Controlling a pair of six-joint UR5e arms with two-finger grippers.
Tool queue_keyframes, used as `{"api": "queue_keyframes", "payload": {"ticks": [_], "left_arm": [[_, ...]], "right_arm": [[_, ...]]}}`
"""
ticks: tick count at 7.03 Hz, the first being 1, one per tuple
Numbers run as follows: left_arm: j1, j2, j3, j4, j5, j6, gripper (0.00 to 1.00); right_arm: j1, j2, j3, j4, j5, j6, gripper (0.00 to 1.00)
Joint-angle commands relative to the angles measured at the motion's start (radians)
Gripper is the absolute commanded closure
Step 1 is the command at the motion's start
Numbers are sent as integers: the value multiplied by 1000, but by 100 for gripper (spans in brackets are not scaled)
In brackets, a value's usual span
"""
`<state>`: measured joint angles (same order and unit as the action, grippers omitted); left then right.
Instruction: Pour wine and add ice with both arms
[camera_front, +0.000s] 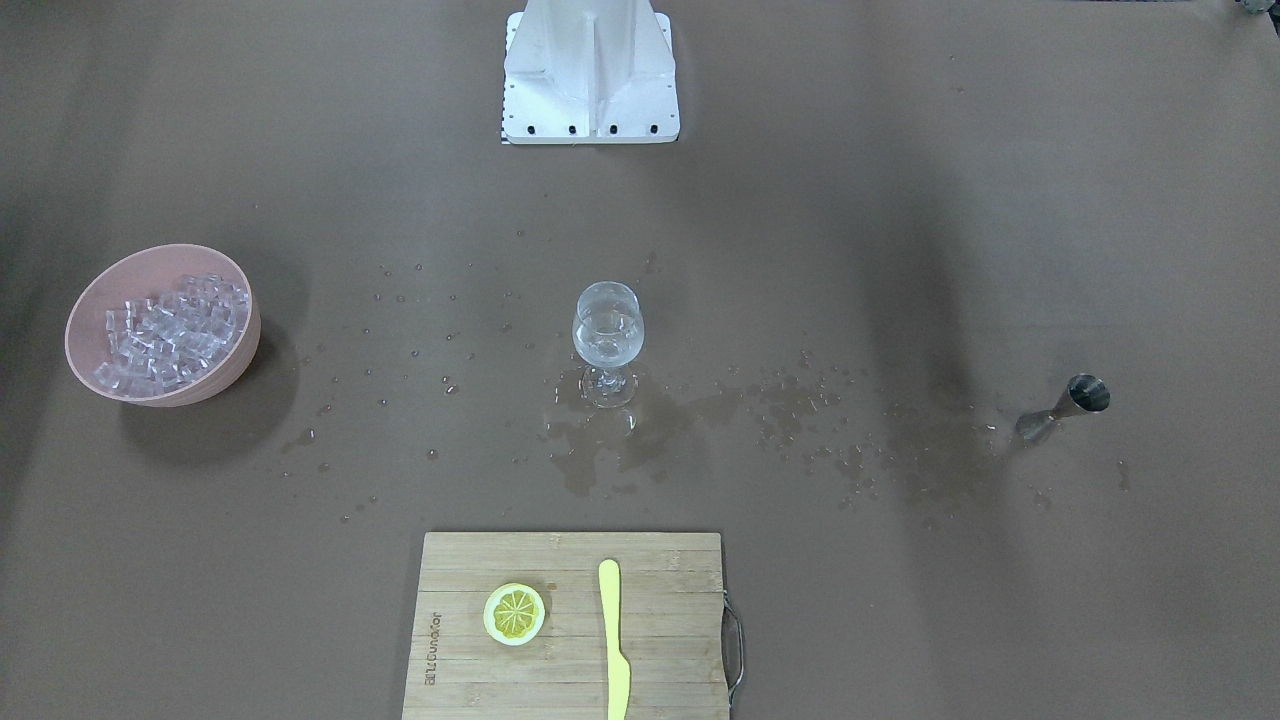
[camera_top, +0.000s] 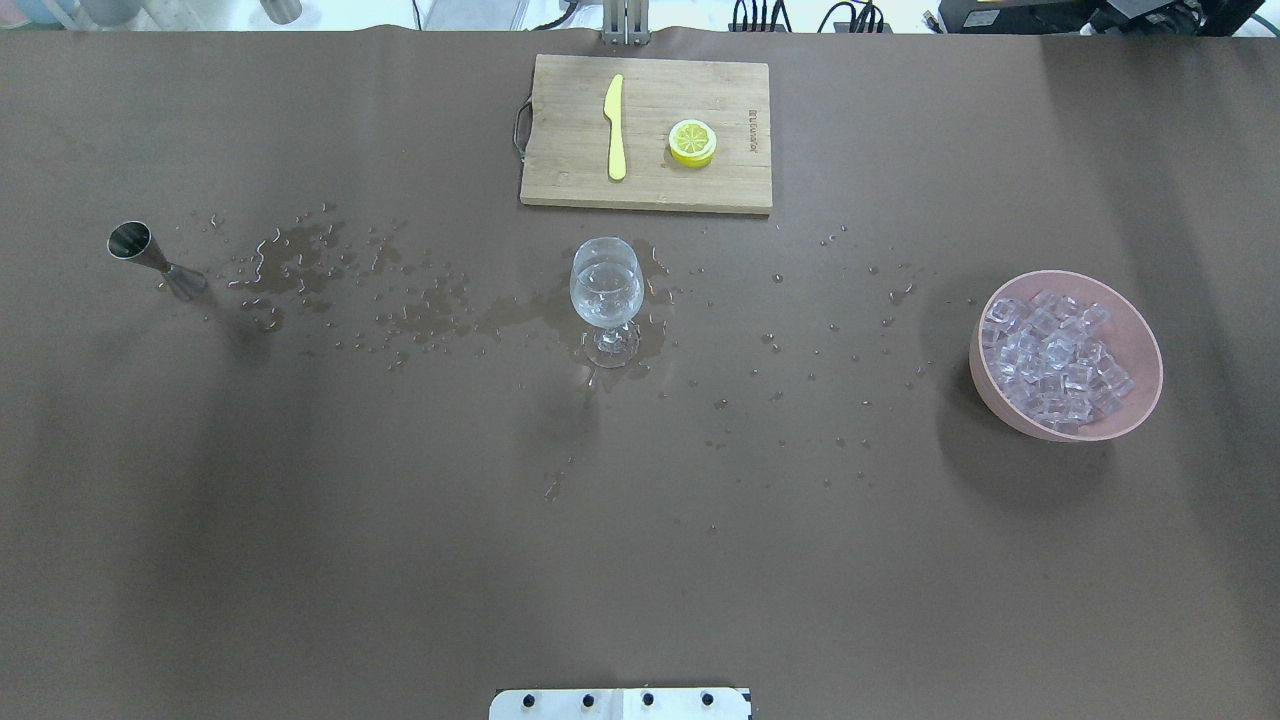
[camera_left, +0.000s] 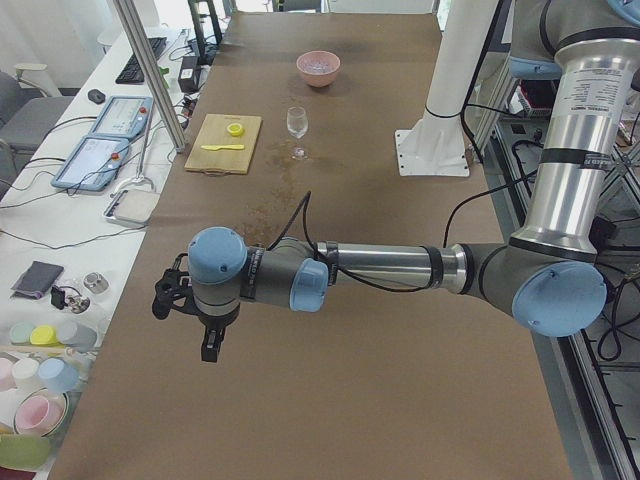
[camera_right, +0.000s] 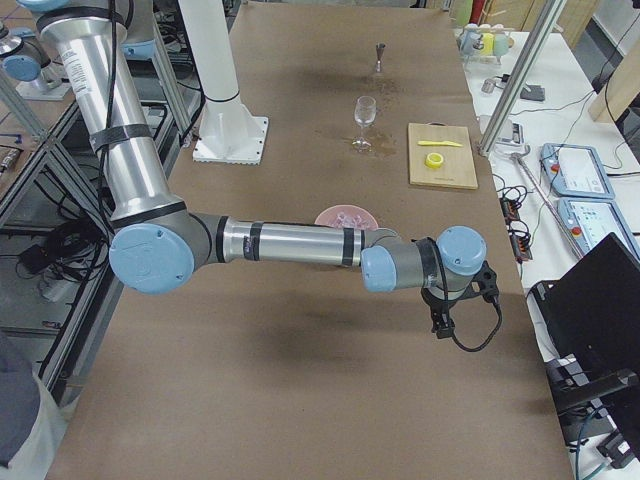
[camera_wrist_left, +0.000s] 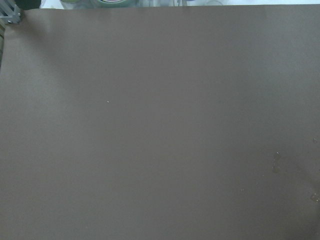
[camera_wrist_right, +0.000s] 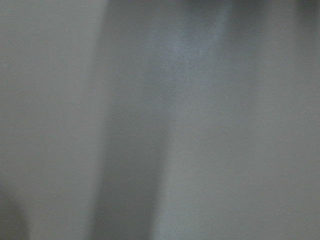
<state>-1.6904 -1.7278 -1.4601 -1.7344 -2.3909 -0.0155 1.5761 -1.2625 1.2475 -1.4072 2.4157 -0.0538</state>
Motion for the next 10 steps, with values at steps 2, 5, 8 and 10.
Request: {"api": "queue_keyframes", "payload": {"ticks": [2, 5, 8, 10], "left_arm": [[54, 7, -49, 16, -14, 0, 2], [60, 26, -91, -2, -14, -1, 2], [141, 65, -152, -97, 59, -4, 2], [141, 65, -154, -126, 78, -3, 2]], "right_arm": [[25, 2, 21, -110, -110, -12, 0], [25, -31, 67, -114, -81, -12, 0], [22, -31, 73, -108, -84, -12, 0], [22, -32, 72, -107, -83, -14, 0]]}}
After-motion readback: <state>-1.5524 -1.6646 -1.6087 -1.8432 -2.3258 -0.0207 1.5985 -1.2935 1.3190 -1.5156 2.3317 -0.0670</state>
